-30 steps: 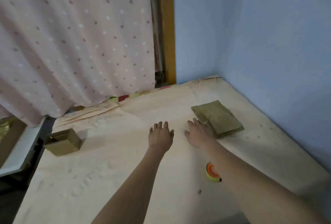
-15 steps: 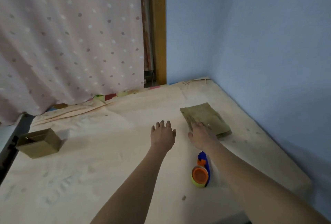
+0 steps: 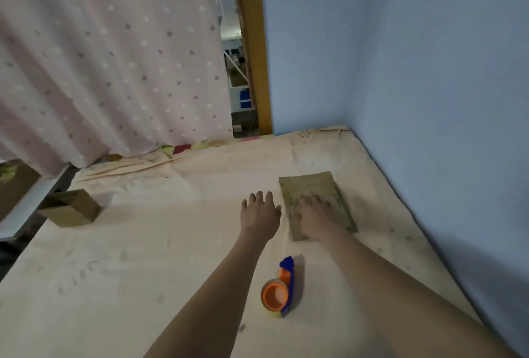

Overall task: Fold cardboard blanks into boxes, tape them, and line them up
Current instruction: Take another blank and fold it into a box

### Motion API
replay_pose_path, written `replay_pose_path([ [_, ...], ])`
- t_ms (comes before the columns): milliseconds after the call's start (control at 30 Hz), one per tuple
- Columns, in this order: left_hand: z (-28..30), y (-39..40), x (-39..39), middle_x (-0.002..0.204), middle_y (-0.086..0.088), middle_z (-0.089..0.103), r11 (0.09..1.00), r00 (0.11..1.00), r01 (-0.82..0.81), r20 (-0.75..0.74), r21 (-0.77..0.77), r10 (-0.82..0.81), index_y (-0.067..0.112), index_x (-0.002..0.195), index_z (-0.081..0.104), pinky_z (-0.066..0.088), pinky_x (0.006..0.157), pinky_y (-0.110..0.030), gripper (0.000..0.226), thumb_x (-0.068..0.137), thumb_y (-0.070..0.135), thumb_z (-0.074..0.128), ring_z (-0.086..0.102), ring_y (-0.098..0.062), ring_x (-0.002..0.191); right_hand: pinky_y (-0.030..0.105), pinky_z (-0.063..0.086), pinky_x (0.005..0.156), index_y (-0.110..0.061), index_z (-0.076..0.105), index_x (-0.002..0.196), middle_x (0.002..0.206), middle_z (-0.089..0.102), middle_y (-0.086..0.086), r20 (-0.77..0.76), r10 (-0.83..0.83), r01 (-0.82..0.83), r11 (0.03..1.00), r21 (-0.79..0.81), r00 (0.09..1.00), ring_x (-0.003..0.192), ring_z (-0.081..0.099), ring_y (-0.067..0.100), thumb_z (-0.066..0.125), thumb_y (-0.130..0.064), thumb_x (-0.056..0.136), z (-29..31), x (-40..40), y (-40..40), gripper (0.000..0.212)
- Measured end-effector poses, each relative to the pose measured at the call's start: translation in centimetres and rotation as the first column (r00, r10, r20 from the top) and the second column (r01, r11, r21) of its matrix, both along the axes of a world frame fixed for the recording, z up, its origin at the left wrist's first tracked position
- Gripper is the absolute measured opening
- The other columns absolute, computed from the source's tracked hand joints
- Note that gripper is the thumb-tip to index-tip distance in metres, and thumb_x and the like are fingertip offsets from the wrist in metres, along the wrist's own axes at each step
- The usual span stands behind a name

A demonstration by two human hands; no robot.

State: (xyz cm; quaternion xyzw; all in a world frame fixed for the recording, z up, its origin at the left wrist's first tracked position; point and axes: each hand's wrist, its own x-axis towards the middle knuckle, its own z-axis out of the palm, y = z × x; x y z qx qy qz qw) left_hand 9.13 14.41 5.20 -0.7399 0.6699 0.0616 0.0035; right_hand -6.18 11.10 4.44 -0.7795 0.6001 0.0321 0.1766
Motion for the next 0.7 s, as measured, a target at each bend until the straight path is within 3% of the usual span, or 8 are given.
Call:
replay_pose_path([
  [233,-1.4,0.2,-6.6,0.155,-0.012,0.033,0.995,0.999,-0.036,0.009,0.090,0.035,0.011,0.151,0.028,0.025,0.118,-0.047,0.056,0.105,0.042,0.033,0.029,-0.031,0.143,0.047,0.026,0.120,-0.014,0.022,0.157,0.163,0.022,0.014,0.010,0.045,-0.045,0.999,0.023,0.999,0.149,0.024,0.034,0.037,-0.041,0.104,-1.4,-6.7,-1.1,0.061],
  [533,-3.7,-4.2,-8.7,0.151,-0.011,0.039,0.978,0.995,-0.080,-0.036,0.191,0.089,0.012,0.148,0.034,0.029,0.116,-0.045,0.053,0.104,0.042,0.032,0.036,-0.029,0.139,0.044,0.036,0.112,-0.013,0.028,0.155,0.155,0.037,0.012,0.031,-0.037,0.033,0.993,0.112,0.999,0.139,0.041,0.033,0.035,-0.043,0.105,-3.3,-11.7,-5.3,0.058],
  [700,-5.9,-8.0,-8.7,0.134,-0.011,0.051,0.941,0.964,-0.142,-0.173,0.307,0.202,0.011,0.140,0.044,0.045,0.100,-0.044,0.047,0.102,0.037,0.037,0.048,-0.029,0.124,0.041,0.046,0.103,-0.012,0.038,0.149,0.144,0.051,0.011,0.131,-0.172,0.137,0.962,0.237,0.976,0.128,0.052,0.032,0.041,-0.041,0.104,-5.3,-12.3,-9.5,0.054],
])
